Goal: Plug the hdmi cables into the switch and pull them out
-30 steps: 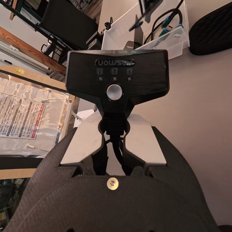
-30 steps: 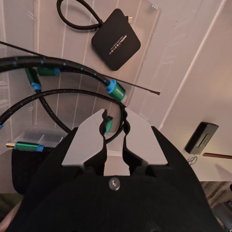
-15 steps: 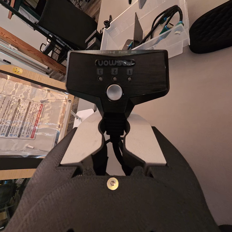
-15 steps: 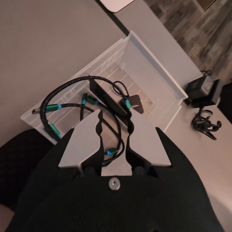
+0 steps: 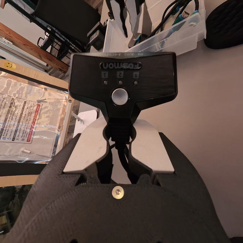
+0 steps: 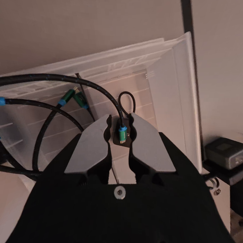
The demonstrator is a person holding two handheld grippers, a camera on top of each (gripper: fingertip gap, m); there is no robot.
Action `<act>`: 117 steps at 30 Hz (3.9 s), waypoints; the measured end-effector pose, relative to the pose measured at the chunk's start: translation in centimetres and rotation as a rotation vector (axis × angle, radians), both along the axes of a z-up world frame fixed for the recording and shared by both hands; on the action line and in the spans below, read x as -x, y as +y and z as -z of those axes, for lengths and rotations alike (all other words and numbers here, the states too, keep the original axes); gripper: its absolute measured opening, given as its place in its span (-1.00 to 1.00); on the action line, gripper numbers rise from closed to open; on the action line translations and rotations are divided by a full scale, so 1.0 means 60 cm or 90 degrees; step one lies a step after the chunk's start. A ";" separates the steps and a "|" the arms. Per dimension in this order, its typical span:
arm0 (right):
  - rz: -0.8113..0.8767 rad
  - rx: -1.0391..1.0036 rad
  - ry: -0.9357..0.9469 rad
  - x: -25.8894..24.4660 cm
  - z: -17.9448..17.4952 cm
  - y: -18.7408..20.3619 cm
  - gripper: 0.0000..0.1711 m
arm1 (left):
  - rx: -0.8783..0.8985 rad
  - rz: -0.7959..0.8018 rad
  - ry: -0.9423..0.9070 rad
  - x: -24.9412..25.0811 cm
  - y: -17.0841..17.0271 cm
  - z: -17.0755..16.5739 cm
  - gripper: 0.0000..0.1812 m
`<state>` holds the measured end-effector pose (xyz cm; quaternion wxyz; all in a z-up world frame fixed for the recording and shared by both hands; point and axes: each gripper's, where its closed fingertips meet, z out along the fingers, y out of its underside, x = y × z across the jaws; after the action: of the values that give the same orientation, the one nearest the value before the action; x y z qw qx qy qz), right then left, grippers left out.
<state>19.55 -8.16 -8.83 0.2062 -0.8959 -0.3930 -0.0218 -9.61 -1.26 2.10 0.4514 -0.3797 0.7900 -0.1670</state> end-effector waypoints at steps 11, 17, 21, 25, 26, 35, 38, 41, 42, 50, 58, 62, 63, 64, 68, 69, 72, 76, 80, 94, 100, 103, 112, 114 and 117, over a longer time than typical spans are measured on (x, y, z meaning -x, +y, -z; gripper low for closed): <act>0.040 0.075 -0.010 -0.034 0.058 0.008 -0.88 | 0.008 -0.008 0.014 -0.001 0.015 0.011 -0.71; 0.175 0.072 -0.181 -0.079 -0.071 -0.059 -0.90 | -0.001 -0.009 0.009 -0.001 0.012 0.005 -0.71; 0.277 0.159 -0.219 -0.062 -0.113 -0.128 -0.91 | -0.011 -0.007 0.009 -0.001 0.005 0.002 -0.71; 0.360 0.309 -0.212 -0.043 -0.063 -0.190 -0.91 | -0.017 -0.003 0.006 0.000 -0.004 -0.003 -0.71; 0.374 0.328 -0.198 -0.041 -0.043 -0.194 -0.91 | -0.017 -0.001 0.004 0.000 -0.006 -0.004 -0.71; 0.506 0.396 -0.074 -0.040 0.089 -0.202 -0.90 | -0.018 0.012 -0.011 0.006 -0.018 -0.018 -0.71; 0.559 0.376 -0.110 -0.069 0.089 -0.212 -0.90 | -0.016 0.012 -0.014 0.008 -0.016 -0.022 -0.71; 0.580 0.355 -0.128 -0.089 0.077 -0.216 -0.90 | -0.015 0.012 -0.017 0.009 -0.016 -0.024 -0.71; 0.579 0.349 -0.126 -0.089 0.073 -0.215 -0.90 | -0.015 0.013 -0.017 0.009 -0.016 -0.024 -0.71; 0.540 0.299 -0.070 -0.064 0.048 -0.196 -0.62 | -0.020 0.013 -0.021 0.009 -0.019 -0.028 -0.71; 0.389 -0.130 0.136 0.072 -0.147 -0.061 -0.68 | -0.057 -0.023 -0.032 0.000 -0.004 -0.029 -0.71; 0.135 -0.360 0.458 0.293 -0.292 -0.005 -0.42 | -0.119 -0.073 -0.031 -0.009 0.012 -0.025 -0.71; 0.096 -0.390 0.527 0.334 -0.314 0.001 -0.39 | -0.129 -0.079 -0.029 -0.011 0.014 -0.023 -0.72; 0.072 -0.396 0.578 0.368 -0.328 0.009 -0.34 | -0.141 -0.085 -0.028 -0.013 0.016 -0.021 -0.72; 0.084 -0.264 0.614 0.446 -0.282 0.068 -0.28 | -0.165 -0.094 -0.020 -0.015 0.018 -0.015 -0.71; 0.097 -0.232 0.606 0.454 -0.264 0.084 -0.28 | -0.172 -0.095 -0.019 -0.016 0.019 -0.014 -0.71; 0.073 -0.125 0.663 0.486 -0.239 0.097 -0.61 | -0.196 -0.103 -0.019 -0.018 0.022 -0.011 -0.71; 0.033 -0.117 0.703 0.474 -0.251 0.093 -0.73 | -0.249 -0.100 -0.112 -0.031 0.020 -0.030 -0.68; 0.068 -0.264 0.714 0.381 -0.314 0.075 -0.74 | -0.159 -0.121 -0.140 -0.030 0.010 -0.055 -0.21; 0.391 -0.581 0.549 -0.011 -0.352 -0.089 -0.74 | -0.013 -0.057 -0.161 -0.002 -0.038 -0.092 -0.22; 0.349 -0.575 0.552 -0.011 -0.331 -0.040 -0.73 | -0.031 -0.059 -0.145 -0.006 -0.038 -0.079 -0.25; 0.317 -0.674 0.484 0.000 -0.373 -0.046 -0.73 | -0.033 -0.057 -0.141 -0.007 -0.039 -0.077 -0.26; 0.231 -0.720 0.312 0.015 -0.367 -0.045 -0.73 | -0.045 -0.057 -0.136 -0.008 -0.040 -0.072 -0.27; 0.253 -0.663 0.302 0.006 -0.336 -0.031 -0.73 | -0.045 -0.057 -0.132 -0.008 -0.041 -0.071 -0.28; 0.283 -0.486 0.367 0.009 -0.259 -0.011 -0.73 | -0.050 -0.059 -0.127 -0.007 -0.040 -0.068 -0.28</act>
<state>19.01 -8.81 6.71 0.6081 -0.7883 -0.0851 0.0402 -9.16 -3.68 6.19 0.5496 -0.3797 0.7285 -0.1519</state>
